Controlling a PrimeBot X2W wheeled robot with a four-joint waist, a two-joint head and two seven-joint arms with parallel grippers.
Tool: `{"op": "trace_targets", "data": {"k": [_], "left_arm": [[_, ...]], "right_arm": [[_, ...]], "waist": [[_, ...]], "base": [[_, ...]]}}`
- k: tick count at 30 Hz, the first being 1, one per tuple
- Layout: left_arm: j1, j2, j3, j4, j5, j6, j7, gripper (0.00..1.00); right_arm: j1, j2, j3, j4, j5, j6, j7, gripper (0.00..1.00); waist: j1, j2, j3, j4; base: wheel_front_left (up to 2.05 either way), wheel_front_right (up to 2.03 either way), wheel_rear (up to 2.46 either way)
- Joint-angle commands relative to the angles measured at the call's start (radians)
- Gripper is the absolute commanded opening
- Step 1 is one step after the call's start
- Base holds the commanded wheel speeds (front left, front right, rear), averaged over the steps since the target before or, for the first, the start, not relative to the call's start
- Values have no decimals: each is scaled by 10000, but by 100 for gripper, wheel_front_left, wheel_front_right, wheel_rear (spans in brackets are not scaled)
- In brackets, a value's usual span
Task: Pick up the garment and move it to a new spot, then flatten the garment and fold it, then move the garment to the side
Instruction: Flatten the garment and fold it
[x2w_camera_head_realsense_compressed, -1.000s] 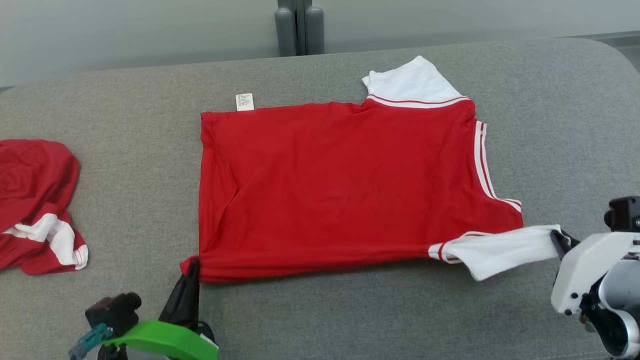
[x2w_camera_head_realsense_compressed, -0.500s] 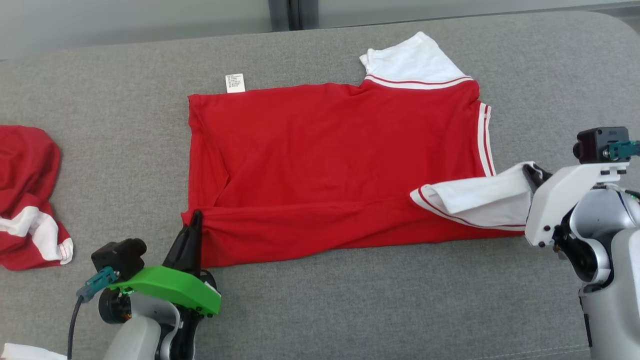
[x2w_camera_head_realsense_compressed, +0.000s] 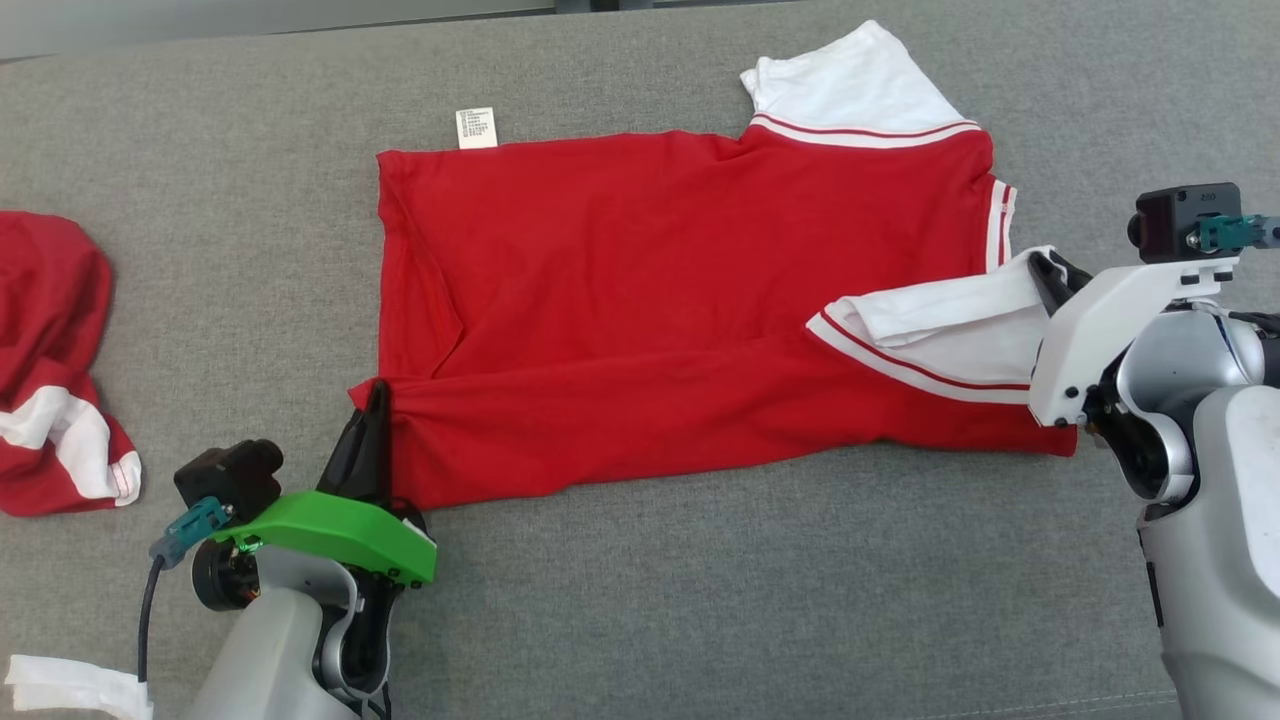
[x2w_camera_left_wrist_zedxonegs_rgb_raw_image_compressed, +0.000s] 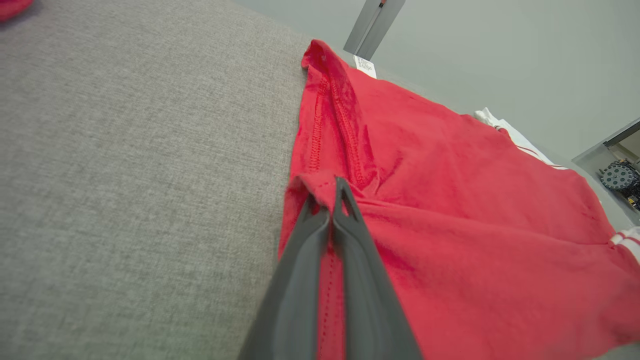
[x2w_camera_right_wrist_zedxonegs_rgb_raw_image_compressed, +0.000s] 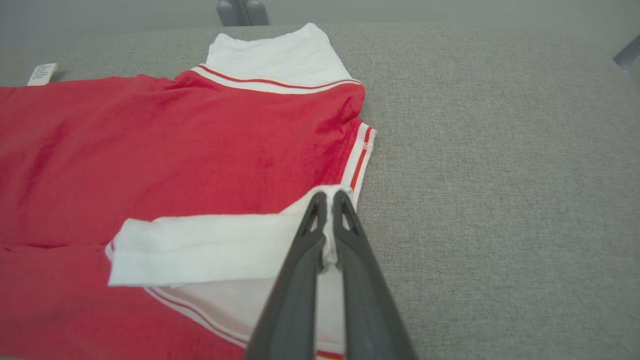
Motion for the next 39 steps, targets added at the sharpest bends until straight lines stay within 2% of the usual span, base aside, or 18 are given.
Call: {"op": "trace_targets", "data": {"k": [1,2,3,4,10,14,18,23,27,39], "left_arm": [[-200,22,29,79,-63,-49,-67,1],[-242,-5,23,136,-71,-64,-111,18],[-275,-25,13,182,-75,-78,-126,62],[-320,-48,-8,232,-70,-76,-151,100],[-423,-82,-66,436,96,-94,-295,100],[-148,127,83,311,381,112,-452,100],[354,312,77,-49,881,393,-519,100],[1029,501,-385,-404,1633,727,-530,100],[1285,444,-721,-441,1930,978,-378,100],[861,278,-840,149,1942,1148,-306,100]], "right_arm": [[-155,-44,35,71,-65,-15,-132,0],[-214,-51,63,145,-54,-15,-205,11],[-239,-53,84,201,-56,-15,-247,85],[-275,-43,104,245,-55,-15,-357,100],[-361,-57,224,431,91,-15,-657,100],[-231,-132,157,275,230,-15,-754,100],[337,-105,-162,-12,267,-15,-190,100],[1277,45,-710,-665,90,-15,806,100],[1900,223,-1088,-917,-181,-15,1047,100],[2162,771,-1420,-101,-452,-12,840,100]], "waist": [[0,0,31,5],[0,0,50,5],[0,0,61,7],[0,0,70,11],[0,0,-35,7],[0,0,-250,-20],[0,0,-478,-25],[0,0,-581,-5],[0,0,-515,18],[0,0,-169,62]], "base": [[0,0,0],[0,0,0],[0,0,0],[0,0,0],[0,0,0],[0,0,0],[0,0,0],[0,0,0],[0,0,0],[0,0,0]]}}
